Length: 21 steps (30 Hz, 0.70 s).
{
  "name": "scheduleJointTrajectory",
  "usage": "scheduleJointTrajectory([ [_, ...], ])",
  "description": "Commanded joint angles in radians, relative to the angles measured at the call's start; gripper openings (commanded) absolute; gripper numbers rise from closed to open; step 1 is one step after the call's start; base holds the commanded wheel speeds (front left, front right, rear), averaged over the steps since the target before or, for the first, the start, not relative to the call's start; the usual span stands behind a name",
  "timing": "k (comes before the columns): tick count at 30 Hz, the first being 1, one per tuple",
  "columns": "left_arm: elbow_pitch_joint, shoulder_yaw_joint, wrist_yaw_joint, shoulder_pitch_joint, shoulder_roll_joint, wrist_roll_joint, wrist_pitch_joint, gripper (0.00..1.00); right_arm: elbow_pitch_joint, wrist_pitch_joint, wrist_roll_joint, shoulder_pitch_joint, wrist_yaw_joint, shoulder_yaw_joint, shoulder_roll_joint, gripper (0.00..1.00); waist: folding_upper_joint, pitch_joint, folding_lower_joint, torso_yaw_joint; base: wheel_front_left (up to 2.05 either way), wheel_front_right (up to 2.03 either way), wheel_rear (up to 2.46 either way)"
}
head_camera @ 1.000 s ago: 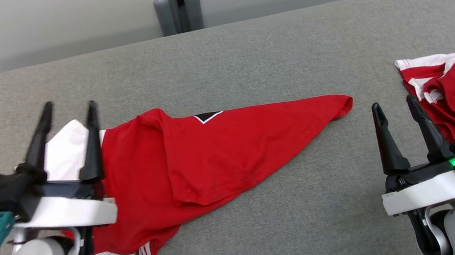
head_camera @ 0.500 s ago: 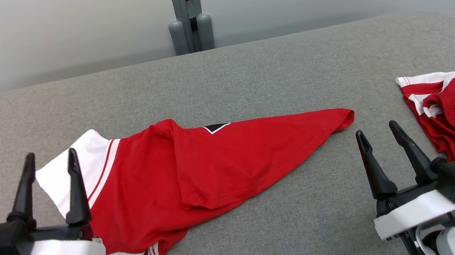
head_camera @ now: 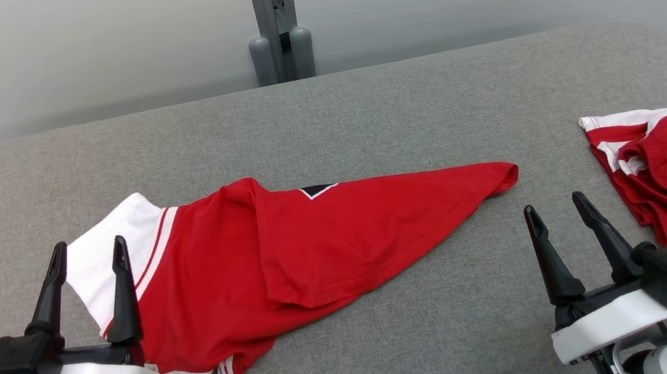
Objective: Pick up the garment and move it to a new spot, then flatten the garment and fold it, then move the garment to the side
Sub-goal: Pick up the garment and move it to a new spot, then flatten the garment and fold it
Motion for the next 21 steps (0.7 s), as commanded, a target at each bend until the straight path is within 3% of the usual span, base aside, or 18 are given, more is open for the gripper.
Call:
scheduleJointTrajectory([
  [1,0.003,0.001,0.0,-0.008,0.005,-0.001,-0.004,1.0,-0.008,0.003,0.003,0.0,0.0,-0.005,-0.007,1.0,0.0,0.002,0.0,0.0,0.0,0.0,0.0],
  [17,0.019,-0.01,-0.007,-0.027,0.006,-0.001,-0.01,1.0,-0.017,0.012,-0.008,-0.012,0.0,-0.006,-0.007,1.0,0.0,0.012,0.0,0.017,0.0,0.0,0.0],
  [21,0.018,-0.018,-0.01,-0.046,0.0,-0.003,-0.01,1.0,-0.012,0.045,-0.038,-0.04,0.0,0.054,-0.006,1.0,0.0,0.025,0.0,0.038,0.0,0.0,0.0],
])
